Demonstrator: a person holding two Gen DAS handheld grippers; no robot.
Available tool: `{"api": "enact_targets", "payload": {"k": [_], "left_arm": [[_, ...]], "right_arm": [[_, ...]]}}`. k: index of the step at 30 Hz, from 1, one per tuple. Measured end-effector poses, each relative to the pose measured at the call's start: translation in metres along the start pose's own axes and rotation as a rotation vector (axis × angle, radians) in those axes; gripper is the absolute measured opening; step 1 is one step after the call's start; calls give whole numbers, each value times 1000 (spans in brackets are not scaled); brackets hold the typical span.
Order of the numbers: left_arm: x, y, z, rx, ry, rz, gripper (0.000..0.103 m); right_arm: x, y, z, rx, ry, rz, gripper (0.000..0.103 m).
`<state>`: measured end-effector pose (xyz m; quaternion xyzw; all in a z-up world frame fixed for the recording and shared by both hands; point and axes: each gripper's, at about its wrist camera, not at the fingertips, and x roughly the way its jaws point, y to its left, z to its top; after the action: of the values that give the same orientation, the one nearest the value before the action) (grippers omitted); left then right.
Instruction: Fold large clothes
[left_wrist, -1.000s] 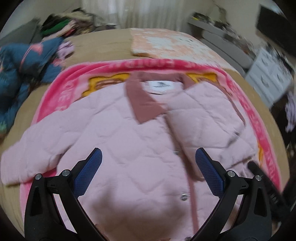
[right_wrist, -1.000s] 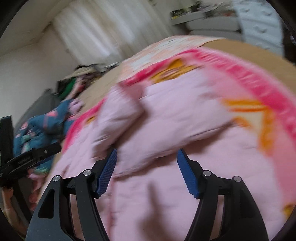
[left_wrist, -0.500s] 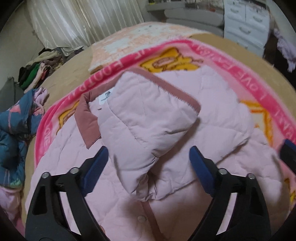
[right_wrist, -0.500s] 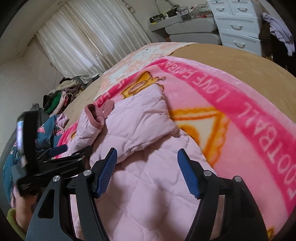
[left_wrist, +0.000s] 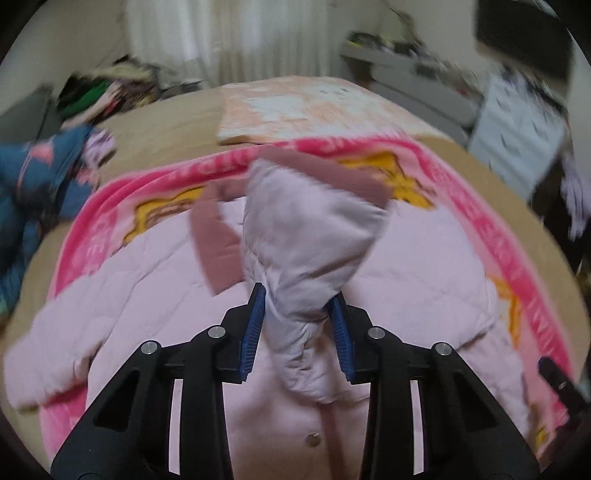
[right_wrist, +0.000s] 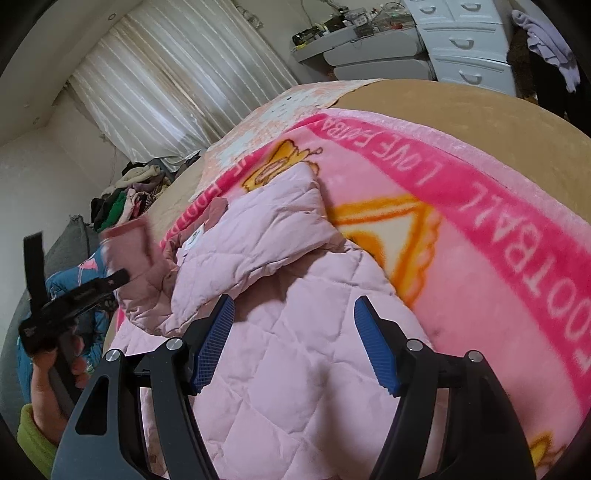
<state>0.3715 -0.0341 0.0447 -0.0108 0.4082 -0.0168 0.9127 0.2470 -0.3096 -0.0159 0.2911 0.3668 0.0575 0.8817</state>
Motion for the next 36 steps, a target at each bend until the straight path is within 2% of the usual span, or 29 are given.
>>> {"api": "enact_targets", "payload": {"k": [5,11,19,21,22,23,24,25,26,28,31,36], "left_arm": [[-9,58,-13,-204,28,-48,27],[-3,91,-33,-281,69,-86,27],[16,124,-57,-402,116,-176,50],[23,129,-64,-441,127,-183,50],[26,130,-66,-447,131,-177,49],[30,131,-69,-450,137,-170,43],[35,131,-73,-457,143,-163,36],[39,132,-76,-465,147,-157,22],[42,134,-79,-477,144,-157,16],[39,137,-83,-485,113,-174,9],[26,138,-78,-460,61,-186,6],[-32,126,-36,-340,-103,-194,5]], "right_arm": [[8,13,-5,-15,18,16,67],[15,31,-10,-68,40,26,67],[20,44,-7,-131,49,2,67],[22,46,-8,-141,54,4,67],[23,47,-9,-144,55,4,67],[24,47,-9,-146,57,4,67],[26,48,-10,-148,60,4,67],[27,48,-11,-149,63,6,67],[27,48,-12,-151,63,9,67],[26,48,-12,-155,56,22,67],[23,49,-10,-174,43,9,67],[20,51,-1,-190,18,-13,67]]}}
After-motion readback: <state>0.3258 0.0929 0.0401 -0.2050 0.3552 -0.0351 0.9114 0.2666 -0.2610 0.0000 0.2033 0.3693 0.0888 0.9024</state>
